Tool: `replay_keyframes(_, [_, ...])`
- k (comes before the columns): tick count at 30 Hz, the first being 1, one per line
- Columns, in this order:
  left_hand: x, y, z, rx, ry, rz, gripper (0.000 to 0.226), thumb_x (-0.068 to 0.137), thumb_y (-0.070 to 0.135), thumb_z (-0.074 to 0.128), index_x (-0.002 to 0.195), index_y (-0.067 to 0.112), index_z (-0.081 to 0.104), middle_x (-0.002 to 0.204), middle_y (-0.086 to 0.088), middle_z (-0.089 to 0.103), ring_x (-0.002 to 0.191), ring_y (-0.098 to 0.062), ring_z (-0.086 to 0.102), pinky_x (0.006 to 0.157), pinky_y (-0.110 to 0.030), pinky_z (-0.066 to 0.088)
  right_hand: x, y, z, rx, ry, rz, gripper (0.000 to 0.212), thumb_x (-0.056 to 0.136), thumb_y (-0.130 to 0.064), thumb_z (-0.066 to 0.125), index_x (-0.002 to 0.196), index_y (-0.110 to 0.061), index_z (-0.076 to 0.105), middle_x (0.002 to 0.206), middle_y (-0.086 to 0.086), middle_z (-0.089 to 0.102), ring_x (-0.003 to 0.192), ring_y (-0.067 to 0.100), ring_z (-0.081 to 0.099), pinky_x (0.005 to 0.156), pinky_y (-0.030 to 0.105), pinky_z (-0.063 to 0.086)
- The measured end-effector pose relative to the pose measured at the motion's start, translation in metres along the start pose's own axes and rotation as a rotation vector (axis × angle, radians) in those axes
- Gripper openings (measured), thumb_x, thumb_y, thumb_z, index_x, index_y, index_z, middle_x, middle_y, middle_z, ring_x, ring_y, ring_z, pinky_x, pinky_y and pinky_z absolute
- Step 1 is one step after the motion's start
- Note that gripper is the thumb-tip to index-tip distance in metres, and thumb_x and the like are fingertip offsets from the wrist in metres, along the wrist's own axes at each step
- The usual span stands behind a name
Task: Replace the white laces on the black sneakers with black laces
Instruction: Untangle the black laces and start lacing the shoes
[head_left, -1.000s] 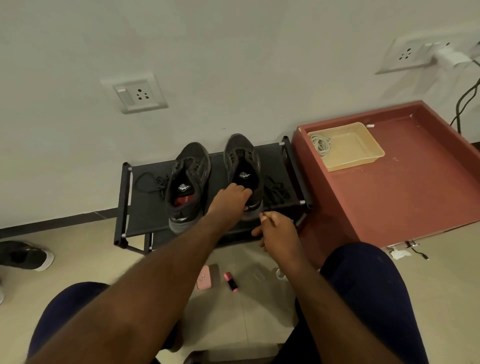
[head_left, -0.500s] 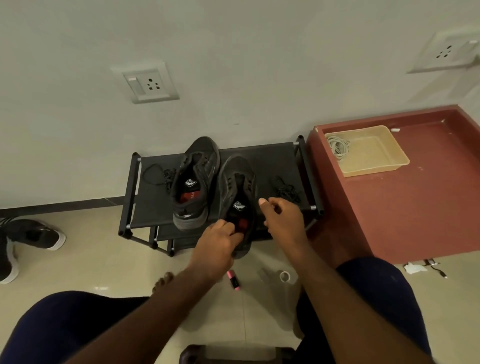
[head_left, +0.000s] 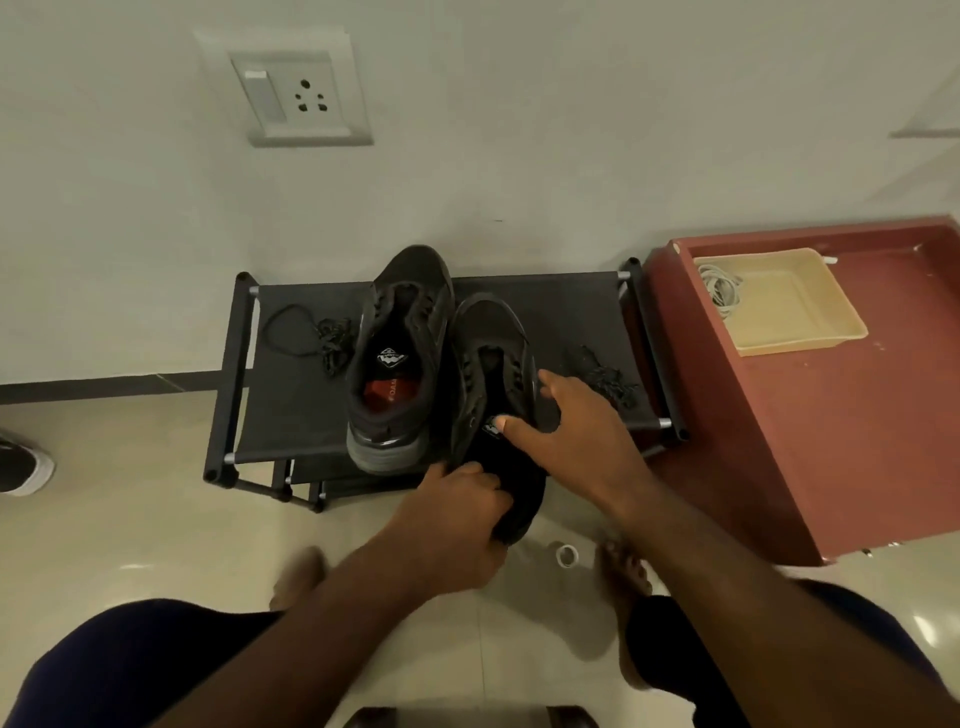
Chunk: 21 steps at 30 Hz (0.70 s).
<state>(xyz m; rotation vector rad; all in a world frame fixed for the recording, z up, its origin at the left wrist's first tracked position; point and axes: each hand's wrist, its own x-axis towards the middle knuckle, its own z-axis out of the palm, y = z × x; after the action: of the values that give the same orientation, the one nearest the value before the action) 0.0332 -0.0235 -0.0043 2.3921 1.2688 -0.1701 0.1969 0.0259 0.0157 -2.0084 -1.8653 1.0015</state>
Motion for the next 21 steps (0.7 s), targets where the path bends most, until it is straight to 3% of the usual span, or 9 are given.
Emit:
replay_keyframes(3, [0.005, 0.001, -0.007, -0.161, 0.002, -0.038, 0.033, 0.08, 0.048, 0.053, 0.09, 0.019, 0.064, 0.09, 0.009, 0.059, 0.093, -0.012, 0.054, 0.082, -0.028, 0.038, 0.009, 0.007, 0.016, 0.046, 0.038, -0.038, 0.014, 0.086, -0.032, 0.063, 0.095, -0.022, 0.061, 0.094, -0.001, 0.059, 0.083, 0.016, 0.059, 0.069, 0.029, 0.047])
replay_keyframes(5, [0.01, 0.004, -0.017, -0.256, 0.144, -0.077, 0.041, 0.079, 0.054, 0.045, 0.087, 0.02, 0.068, 0.083, 0.01, 0.061, 0.08, -0.01, 0.058, 0.074, -0.03, 0.046, 0.012, 0.015, 0.018, 0.096, 0.077, -0.062, 0.012, 0.086, -0.022, 0.058, 0.078, -0.023, 0.05, 0.081, -0.001, 0.056, 0.068, 0.013, 0.052, 0.059, 0.024, 0.036])
replay_keyframes(7, [0.015, 0.005, -0.027, -0.389, 0.377, -0.159, 0.041, 0.083, 0.053, 0.045, 0.087, 0.021, 0.07, 0.081, 0.009, 0.06, 0.072, -0.009, 0.058, 0.066, -0.032, 0.051, 0.013, 0.022, 0.014, 0.145, 0.091, -0.082, 0.015, 0.088, -0.018, 0.057, 0.077, -0.024, 0.049, 0.079, -0.001, 0.056, 0.066, 0.011, 0.05, 0.058, 0.022, 0.033])
replay_keyframes(10, [0.024, -0.003, -0.04, -0.387, 0.661, -0.247, 0.025, 0.089, 0.039, 0.055, 0.089, 0.019, 0.071, 0.085, 0.008, 0.056, 0.075, -0.007, 0.055, 0.065, -0.023, 0.048, 0.013, 0.027, 0.006, 0.147, 0.081, -0.079, 0.007, 0.091, -0.02, 0.058, 0.084, -0.021, 0.06, 0.081, -0.003, 0.06, 0.069, 0.009, 0.056, 0.058, 0.018, 0.036])
replay_keyframes(13, [0.036, -0.017, -0.034, -0.381, 0.583, -0.277, 0.038, 0.088, 0.037, 0.06, 0.116, 0.012, 0.068, 0.114, 0.002, 0.057, 0.101, -0.013, 0.059, 0.083, -0.028, 0.053, 0.012, 0.028, 0.003, 0.112, 0.043, -0.117, 0.006, 0.091, -0.022, 0.059, 0.085, -0.024, 0.059, 0.08, -0.005, 0.059, 0.068, 0.007, 0.055, 0.058, 0.016, 0.036])
replay_keyframes(16, [0.048, -0.016, -0.021, -0.401, 0.436, -0.287, 0.047, 0.092, 0.032, 0.06, 0.134, 0.012, 0.058, 0.138, -0.001, 0.05, 0.124, -0.017, 0.051, 0.103, -0.036, 0.047, 0.011, 0.022, -0.002, 0.075, -0.006, -0.106, 0.005, 0.09, -0.028, 0.062, 0.094, -0.024, 0.062, 0.087, -0.006, 0.059, 0.075, 0.011, 0.058, 0.063, 0.027, 0.048])
replay_keyframes(18, [0.059, -0.015, -0.017, -0.38, 0.385, -0.262, 0.045, 0.094, 0.026, 0.06, 0.137, 0.013, 0.056, 0.139, 0.0, 0.049, 0.127, -0.016, 0.048, 0.108, -0.031, 0.041, 0.012, 0.02, -0.005, 0.049, -0.034, -0.081, 0.012, 0.089, -0.036, 0.062, 0.095, -0.026, 0.064, 0.085, -0.008, 0.06, 0.075, 0.011, 0.061, 0.067, 0.035, 0.056])
replay_keyframes(21, [0.072, -0.02, -0.02, -0.427, 0.432, -0.295, 0.034, 0.091, 0.025, 0.064, 0.123, 0.015, 0.064, 0.118, 0.001, 0.057, 0.111, -0.016, 0.055, 0.099, -0.03, 0.046, 0.013, 0.02, -0.012, 0.142, -0.033, -0.039, 0.033, 0.089, -0.056, 0.056, 0.085, -0.025, 0.068, 0.072, -0.006, 0.066, 0.065, 0.01, 0.064, 0.061, 0.037, 0.057])
